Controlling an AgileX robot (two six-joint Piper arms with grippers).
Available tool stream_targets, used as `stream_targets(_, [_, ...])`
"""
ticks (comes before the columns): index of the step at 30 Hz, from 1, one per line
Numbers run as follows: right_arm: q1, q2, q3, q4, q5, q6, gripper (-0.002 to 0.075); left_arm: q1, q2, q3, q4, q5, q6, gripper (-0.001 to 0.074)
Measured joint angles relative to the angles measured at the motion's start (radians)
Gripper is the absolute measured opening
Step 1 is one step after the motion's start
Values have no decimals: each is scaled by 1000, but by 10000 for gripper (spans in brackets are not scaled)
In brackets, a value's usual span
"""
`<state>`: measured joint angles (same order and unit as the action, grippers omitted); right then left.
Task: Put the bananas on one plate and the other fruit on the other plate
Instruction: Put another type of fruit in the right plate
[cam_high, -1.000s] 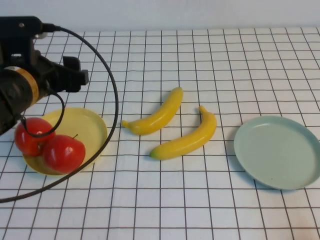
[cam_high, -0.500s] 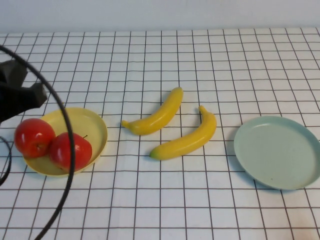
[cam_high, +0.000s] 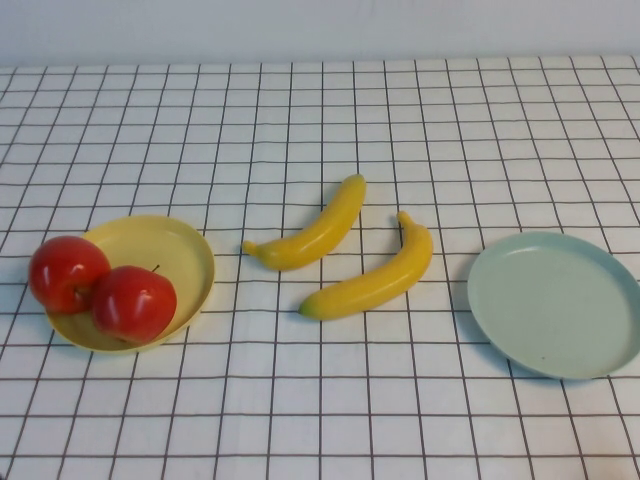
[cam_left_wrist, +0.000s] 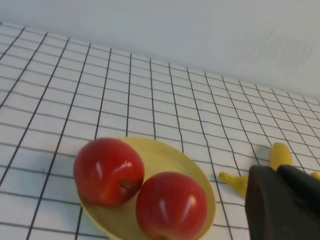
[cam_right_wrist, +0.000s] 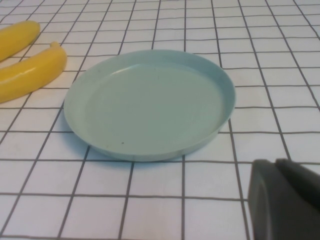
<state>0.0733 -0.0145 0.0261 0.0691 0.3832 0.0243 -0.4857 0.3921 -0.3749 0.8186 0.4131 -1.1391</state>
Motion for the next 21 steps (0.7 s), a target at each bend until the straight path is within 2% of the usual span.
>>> stream_targets(3, [0, 0, 0, 0, 0, 0, -17, 39, -121, 75, -102, 16, 98, -2])
stream_targets(8, [0, 0, 0, 0, 0, 0, -17, 141, -350, 188, -329, 19, 526, -2])
stream_targets(12, [0, 0, 0, 2, -2, 0, -17, 252, -401, 259, -474, -38, 832, -2])
stream_targets(18, [0, 0, 0, 2, -2, 0, -17, 432, -402, 377, -701, -201, 1049, -2])
stream_targets(21, [0, 0, 0, 2, -2, 0, -17, 472, -403, 397, -766, -220, 1105, -2])
